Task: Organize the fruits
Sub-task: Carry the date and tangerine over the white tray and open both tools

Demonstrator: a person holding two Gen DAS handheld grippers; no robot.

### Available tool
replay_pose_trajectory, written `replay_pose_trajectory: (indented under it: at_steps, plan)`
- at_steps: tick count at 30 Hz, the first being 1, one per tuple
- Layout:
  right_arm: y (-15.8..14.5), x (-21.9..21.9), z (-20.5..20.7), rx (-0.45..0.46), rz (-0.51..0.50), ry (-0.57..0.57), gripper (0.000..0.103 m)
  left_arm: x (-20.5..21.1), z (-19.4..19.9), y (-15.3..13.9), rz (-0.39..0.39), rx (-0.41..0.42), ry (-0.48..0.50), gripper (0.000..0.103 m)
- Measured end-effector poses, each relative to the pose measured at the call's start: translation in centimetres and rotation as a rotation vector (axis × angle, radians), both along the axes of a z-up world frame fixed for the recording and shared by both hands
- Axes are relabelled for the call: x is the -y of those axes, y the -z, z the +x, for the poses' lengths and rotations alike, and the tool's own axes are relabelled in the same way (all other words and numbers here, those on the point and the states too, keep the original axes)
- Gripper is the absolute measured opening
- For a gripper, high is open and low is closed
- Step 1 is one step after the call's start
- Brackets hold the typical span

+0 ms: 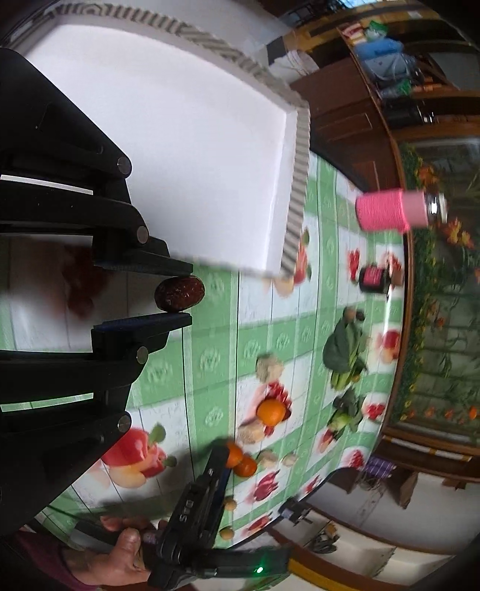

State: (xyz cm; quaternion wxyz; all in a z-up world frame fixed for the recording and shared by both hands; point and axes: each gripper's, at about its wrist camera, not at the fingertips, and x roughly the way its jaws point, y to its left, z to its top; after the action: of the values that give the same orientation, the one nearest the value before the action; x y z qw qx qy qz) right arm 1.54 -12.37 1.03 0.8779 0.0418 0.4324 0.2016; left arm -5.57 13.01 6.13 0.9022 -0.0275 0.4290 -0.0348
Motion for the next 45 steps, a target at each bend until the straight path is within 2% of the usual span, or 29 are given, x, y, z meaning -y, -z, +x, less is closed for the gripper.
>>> replay_pose_trajectory:
  at_steps: [5, 10, 17, 21, 25, 27, 30, 34, 37, 39, 41, 45]
  plan:
    - [-2.2, -2.6, -1.5, 0.022, 0.06, -0.078, 0.03, -3.4, -0.9, 0.0, 0.014, -0.01, -0.07, 0.019]
    - [-4.2, -8.6, -1.8, 0.027, 0.116, -0.241, 0.03, -6.1, -1.5, -0.2, 0.013, -0.027, -0.114, 0.019]
    - [-4.8, -18.3, -0.3, 0.03, 0.087, -0.404, 0.03, -8.4, -1.3, 0.6, 0.004, -0.077, -0.16, 0.019]
    - [-3.6, -22.5, 1.1, 0.023, 0.004, -0.456, 0.03, -8.3, -1.5, 1.3, -0.014, -0.069, -0.207, 0.019]
    - [-2.3, -23.6, 2.6, 0.002, -0.058, -0.456, 0.03, -7.4, -1.6, 1.9, -0.033, -0.057, -0.213, 0.019]
    - [-1.9, -23.7, 2.9, 0.003, -0.083, -0.462, 0.03, -6.7, -1.4, 2.7, -0.085, -0.101, -0.186, 0.019]
    - [-1.6, -23.8, 3.3, -0.003, -0.098, -0.482, 0.03, -5.5, -1.2, 2.7, -0.108, -0.107, -0.161, 0.019]
    - [-0.9, -24.2, 3.8, -0.026, -0.117, -0.505, 0.03, -6.0, -0.8, 2.7, -0.139, -0.116, -0.2, 0.02]
    - [-1.3, -23.9, 3.6, -0.035, -0.101, -0.502, 0.032, -7.6, -0.3, 3.4, -0.151, -0.163, -0.258, 0.02]
    - [-1.6, -23.4, 3.4, -0.027, -0.07, -0.492, 0.039, -8.2, -0.1, 3.7, -0.178, -0.172, -0.258, 0.021]
    - [-2.1, -22.9, 3.2, -0.024, -0.048, -0.474, 0.04, -8.4, 0.0, 3.6, -0.187, -0.176, -0.248, 0.022]
    - [-3.5, -20.9, 1.8, -0.016, -0.002, -0.44, 0.04, -8.7, -0.4, 3.2, -0.175, -0.157, -0.262, 0.035]
